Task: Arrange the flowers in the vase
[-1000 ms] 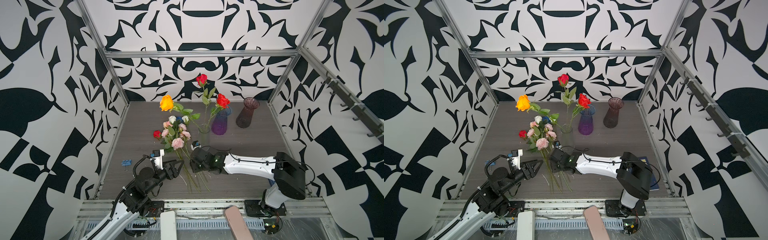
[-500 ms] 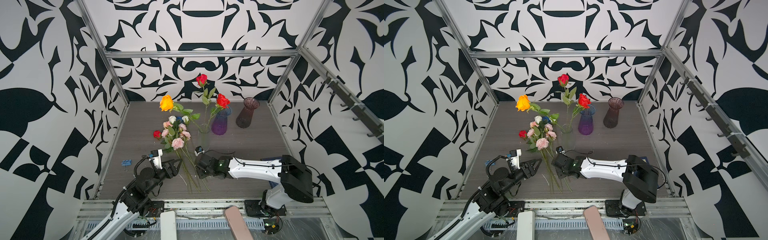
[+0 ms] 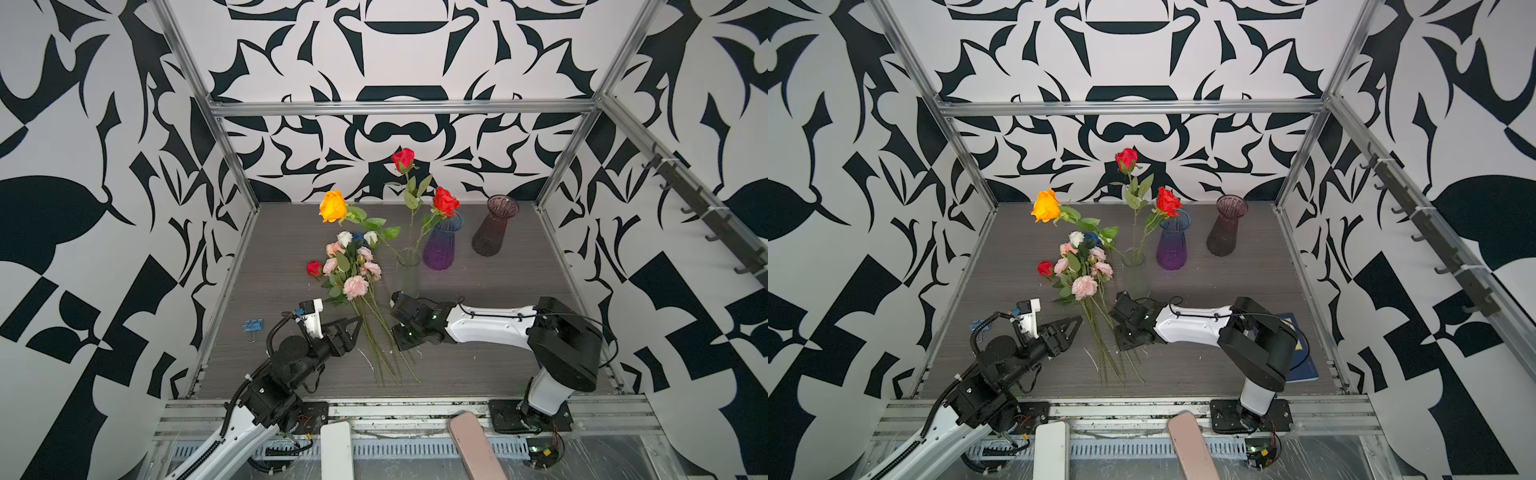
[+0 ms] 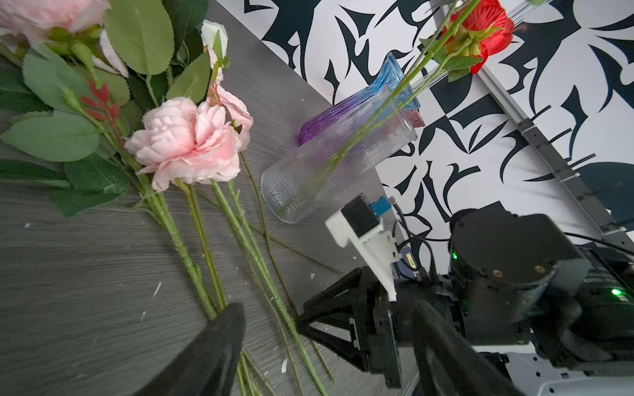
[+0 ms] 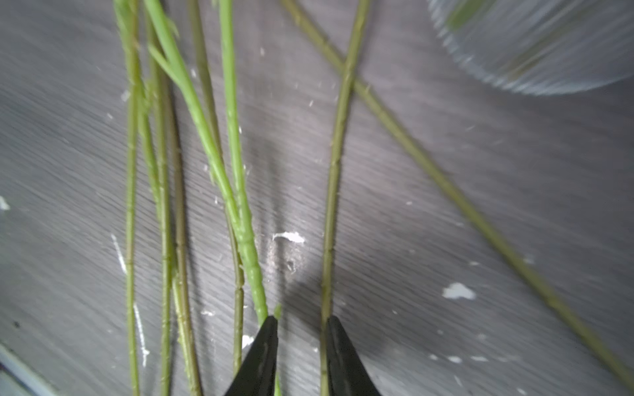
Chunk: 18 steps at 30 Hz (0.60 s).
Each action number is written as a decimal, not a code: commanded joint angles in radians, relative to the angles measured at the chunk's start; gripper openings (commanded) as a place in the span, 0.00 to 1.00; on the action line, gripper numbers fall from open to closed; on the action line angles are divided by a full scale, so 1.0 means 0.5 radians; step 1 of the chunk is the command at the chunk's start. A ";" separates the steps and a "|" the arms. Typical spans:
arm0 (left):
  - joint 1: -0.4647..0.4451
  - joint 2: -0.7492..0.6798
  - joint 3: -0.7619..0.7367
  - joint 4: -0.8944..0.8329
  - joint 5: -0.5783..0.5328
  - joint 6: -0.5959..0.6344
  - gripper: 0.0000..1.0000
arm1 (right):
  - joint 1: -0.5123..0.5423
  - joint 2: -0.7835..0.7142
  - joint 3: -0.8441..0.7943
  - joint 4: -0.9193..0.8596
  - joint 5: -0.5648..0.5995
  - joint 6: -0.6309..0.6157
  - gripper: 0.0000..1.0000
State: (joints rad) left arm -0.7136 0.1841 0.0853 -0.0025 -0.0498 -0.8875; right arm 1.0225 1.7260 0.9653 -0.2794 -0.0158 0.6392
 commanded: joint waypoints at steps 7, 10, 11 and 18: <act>0.000 -0.015 -0.014 -0.017 -0.026 -0.004 0.80 | 0.009 0.017 0.120 -0.059 -0.042 -0.047 0.27; 0.000 -0.012 -0.013 -0.017 -0.029 -0.004 0.80 | 0.010 -0.023 0.093 -0.052 -0.033 -0.060 0.27; 0.000 -0.008 -0.012 -0.017 -0.029 -0.004 0.80 | 0.010 -0.045 0.070 -0.027 -0.037 -0.066 0.26; 0.003 0.057 -0.017 0.036 -0.030 -0.014 0.81 | 0.013 -0.132 -0.031 0.074 -0.109 -0.079 0.27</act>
State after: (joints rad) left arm -0.7136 0.1997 0.0853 -0.0040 -0.0547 -0.8890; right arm 1.0233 1.6943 0.9634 -0.2680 -0.0509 0.6189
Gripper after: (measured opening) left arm 0.810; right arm 0.267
